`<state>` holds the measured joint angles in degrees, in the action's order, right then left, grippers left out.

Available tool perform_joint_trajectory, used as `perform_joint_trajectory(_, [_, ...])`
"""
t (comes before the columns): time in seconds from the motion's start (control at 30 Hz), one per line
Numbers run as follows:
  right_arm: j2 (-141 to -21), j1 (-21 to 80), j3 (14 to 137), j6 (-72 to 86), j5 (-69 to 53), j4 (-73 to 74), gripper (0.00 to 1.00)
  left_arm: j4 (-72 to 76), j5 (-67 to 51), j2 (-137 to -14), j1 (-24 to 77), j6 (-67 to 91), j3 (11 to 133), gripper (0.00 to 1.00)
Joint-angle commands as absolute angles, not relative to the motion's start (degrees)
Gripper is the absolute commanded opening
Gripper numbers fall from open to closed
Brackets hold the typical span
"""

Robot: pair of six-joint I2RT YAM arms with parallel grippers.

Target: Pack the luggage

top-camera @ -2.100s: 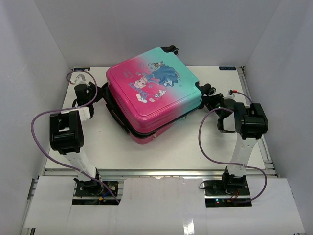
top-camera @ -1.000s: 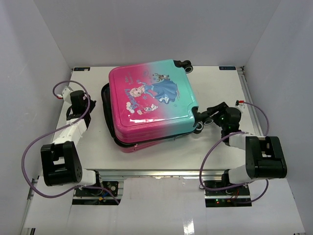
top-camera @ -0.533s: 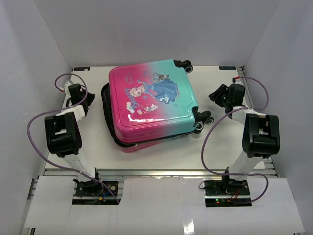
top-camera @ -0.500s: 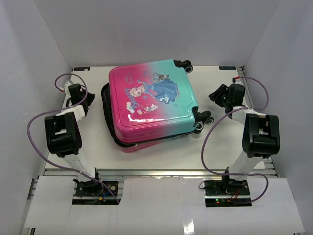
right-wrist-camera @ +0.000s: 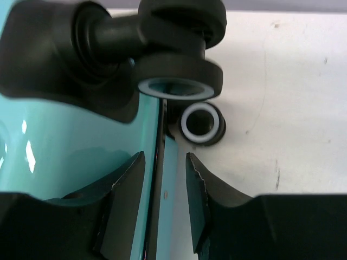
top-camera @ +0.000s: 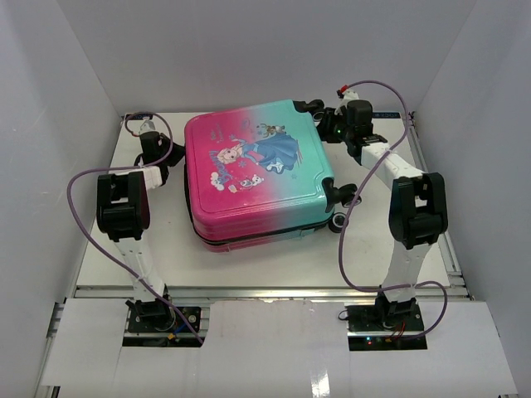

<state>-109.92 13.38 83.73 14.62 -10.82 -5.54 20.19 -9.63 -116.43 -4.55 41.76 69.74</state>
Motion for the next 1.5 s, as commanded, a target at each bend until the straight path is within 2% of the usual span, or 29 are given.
perform_joint_trajectory(0.0, [-114.05,15.67,91.74,12.56,-13.42,-2.13,0.43,26.98,-21.34,-117.86,1.04,43.02,76.55,0.0])
perform_joint_trajectory(0.2, [-117.52,18.56,97.66,12.63,-10.99,-0.09,0.45,26.93,-24.29,-120.42,1.23,42.39,81.2,0.0])
perform_joint_trajectory(0.33, [-119.69,19.19,99.7,13.07,-14.24,-0.09,0.5,26.89,-26.61,-121.73,0.77,40.8,84.5,0.0])
perform_joint_trajectory(0.5, [-121.8,19.34,103.86,11.99,-15.03,2.29,0.52,28.26,-33.89,-125.09,0.09,43.87,88.68,0.01])
perform_joint_trajectory(0.6, [-123.6,19.51,107.59,12.21,-15.88,4.08,0.52,23.78,-35.48,-126.34,0.09,43.89,93.02,0.07])
perform_joint_trajectory(0.7, [-123.98,19.75,109.1,11.86,-15.55,4.74,0.54,18.37,-34.32,-126.09,0.09,41.4,95.07,0.18])
perform_joint_trajectory(0.77, [-124.16,19.7,109.47,11.41,-15.09,4.82,0.56,15.38,-33.04,-125.05,0.09,39.29,95.66,0.31])
perform_joint_trajectory(0.8, [-124.19,19.69,109.65,11.24,-15.17,4.79,0.56,14.37,-32.69,-124.56,0.09,38.17,95.19,0.42])
perform_joint_trajectory(0.87, [-124.48,19.69,109.86,11.16,-15.69,4.55,0.59,13.94,-31.57,-122.84,0.09,37.19,93.42,0.54])
perform_joint_trajectory(0.9, [-124.89,19.69,110.23,11.14,-16.64,4.14,0.62,14.36,-30.06,-121.03,0.09,36.44,90.32,0.65])
perform_joint_trajectory(0.93, [-125.47,19.69,110.89,11.07,-17.14,4.14,0.63,14.73,-28.55,-119.53,0.09,35.72,89.07,0.68])
perform_joint_trajectory(1.13, [-128.15,19.78,113.09,12.95,-17.79,3.93,0.64,11.16,-23.3,-113.73,-4.39,39.19,81.86,0.8])
perform_joint_trajectory(1.3, [-127.31,18.51,109.35,14.09,-12.38,3.86,0.64,8.06,-12.16,-110.72,-6.97,42.04,79.98,0.89])
perform_joint_trajectory(1.47, [-121.18,15.13,101.28,16.34,-11.35,1.98,0.64,4.95,-20.55,-118.53,-8.13,43.58,90.38,0.9])
